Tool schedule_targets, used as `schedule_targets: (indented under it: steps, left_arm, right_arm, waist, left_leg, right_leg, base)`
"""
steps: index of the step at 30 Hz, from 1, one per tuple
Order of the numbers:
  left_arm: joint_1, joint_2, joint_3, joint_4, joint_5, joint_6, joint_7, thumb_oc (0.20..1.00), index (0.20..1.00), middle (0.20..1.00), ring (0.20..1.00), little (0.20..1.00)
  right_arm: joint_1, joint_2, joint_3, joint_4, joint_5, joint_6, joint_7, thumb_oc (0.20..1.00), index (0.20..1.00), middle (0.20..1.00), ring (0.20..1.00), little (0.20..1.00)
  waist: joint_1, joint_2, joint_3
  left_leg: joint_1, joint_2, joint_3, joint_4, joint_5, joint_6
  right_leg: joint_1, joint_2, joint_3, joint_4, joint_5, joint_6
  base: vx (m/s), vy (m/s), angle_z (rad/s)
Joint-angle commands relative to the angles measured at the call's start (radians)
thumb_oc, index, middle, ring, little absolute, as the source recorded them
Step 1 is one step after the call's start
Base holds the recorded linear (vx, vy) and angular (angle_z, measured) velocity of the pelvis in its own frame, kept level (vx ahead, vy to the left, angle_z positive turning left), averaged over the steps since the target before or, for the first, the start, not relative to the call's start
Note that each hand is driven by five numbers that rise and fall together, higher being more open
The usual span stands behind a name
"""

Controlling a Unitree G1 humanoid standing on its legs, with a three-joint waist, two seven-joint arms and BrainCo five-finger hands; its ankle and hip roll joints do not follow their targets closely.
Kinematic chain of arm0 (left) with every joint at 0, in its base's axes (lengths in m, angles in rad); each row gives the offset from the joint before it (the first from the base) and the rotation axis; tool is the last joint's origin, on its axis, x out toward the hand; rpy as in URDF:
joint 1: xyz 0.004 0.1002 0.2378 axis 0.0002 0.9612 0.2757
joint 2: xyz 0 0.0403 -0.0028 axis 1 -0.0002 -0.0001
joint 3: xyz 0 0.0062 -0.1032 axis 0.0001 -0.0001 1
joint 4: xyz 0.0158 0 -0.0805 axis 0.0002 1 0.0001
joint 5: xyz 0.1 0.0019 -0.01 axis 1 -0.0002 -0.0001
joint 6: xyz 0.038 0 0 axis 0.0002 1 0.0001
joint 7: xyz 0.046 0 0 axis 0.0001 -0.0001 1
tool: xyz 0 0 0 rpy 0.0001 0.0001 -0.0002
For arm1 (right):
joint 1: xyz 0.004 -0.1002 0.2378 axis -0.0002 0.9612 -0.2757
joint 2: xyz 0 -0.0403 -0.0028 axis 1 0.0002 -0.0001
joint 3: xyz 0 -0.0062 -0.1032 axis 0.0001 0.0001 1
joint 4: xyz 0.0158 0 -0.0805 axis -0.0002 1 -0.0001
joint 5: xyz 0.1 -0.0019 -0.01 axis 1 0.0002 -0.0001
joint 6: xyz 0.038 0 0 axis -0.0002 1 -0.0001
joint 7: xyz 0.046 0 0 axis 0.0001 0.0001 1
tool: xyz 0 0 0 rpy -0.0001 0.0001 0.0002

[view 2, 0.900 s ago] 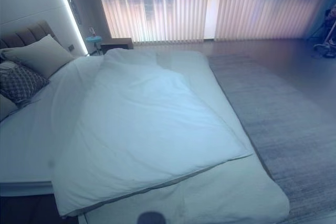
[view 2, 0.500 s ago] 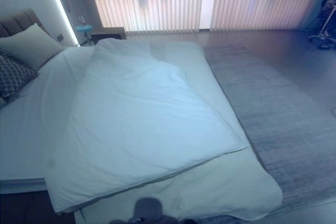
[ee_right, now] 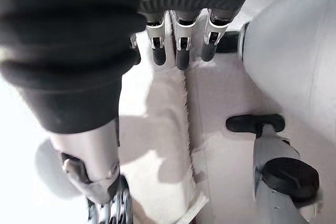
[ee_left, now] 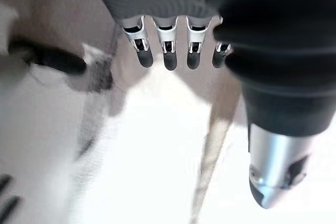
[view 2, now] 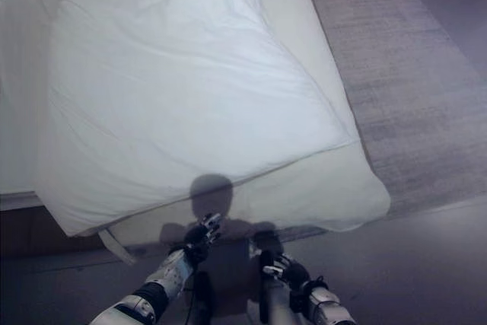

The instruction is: Make the bed

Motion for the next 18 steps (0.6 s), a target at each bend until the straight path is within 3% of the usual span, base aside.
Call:
schedule_targets:
  steps: [1,9,18]
  left_arm:
    - [-0.029,-0.024,0.047,-0.011,-0.097,-0.058,0.015,1.000,1.000,1.000,1.000,1.000]
    - [-0.135,-0.008,0.140,-0.032,-0.210,-0.113,0.027,1.000,1.000,1.000,1.000,1.000]
    - [-0.229,0.031,0.224,-0.066,-0.303,-0.192,0.039,1.000,1.000,1.000,1.000,1.000]
  right_arm:
    - [0.048,-0.019,0.035,-0.080,0.022,-0.037,0.014,1.000,1.000,1.000,1.000,1.000]
    - [0.068,-0.040,0.043,-0.122,0.020,-0.054,0.016,1.000,1.000,1.000,1.000,1.000]
    - [0.080,-0.025,0.047,-0.119,0.032,-0.067,0.003,1.000,1.000,1.000,1.000,1.000]
  waist:
    - [-0.028,-0.010,-0.057]
    - [-0.049,-0.016,-0.065]
    - [-0.059,-0.021,-0.086]
  left_leg:
    - [-0.116,0.029,-0.012,0.036,0.046,-0.021]
    - [-0.240,0.048,-0.022,0.120,0.027,-0.032]
    - [-0.276,0.046,-0.025,0.108,0.033,-0.031]
  right_leg:
    - [-0.022,-0.032,-0.006,-0.001,-0.013,0.112]
    - [-0.143,-0.034,-0.007,0.054,-0.018,0.109]
    - [-0.189,-0.029,0.000,0.046,-0.008,0.111]
  base:
    - [-0.08,0.002,-0.05]
    - [-0.03,0.001,-0.04]
    - [0.00,0.001,-0.01]
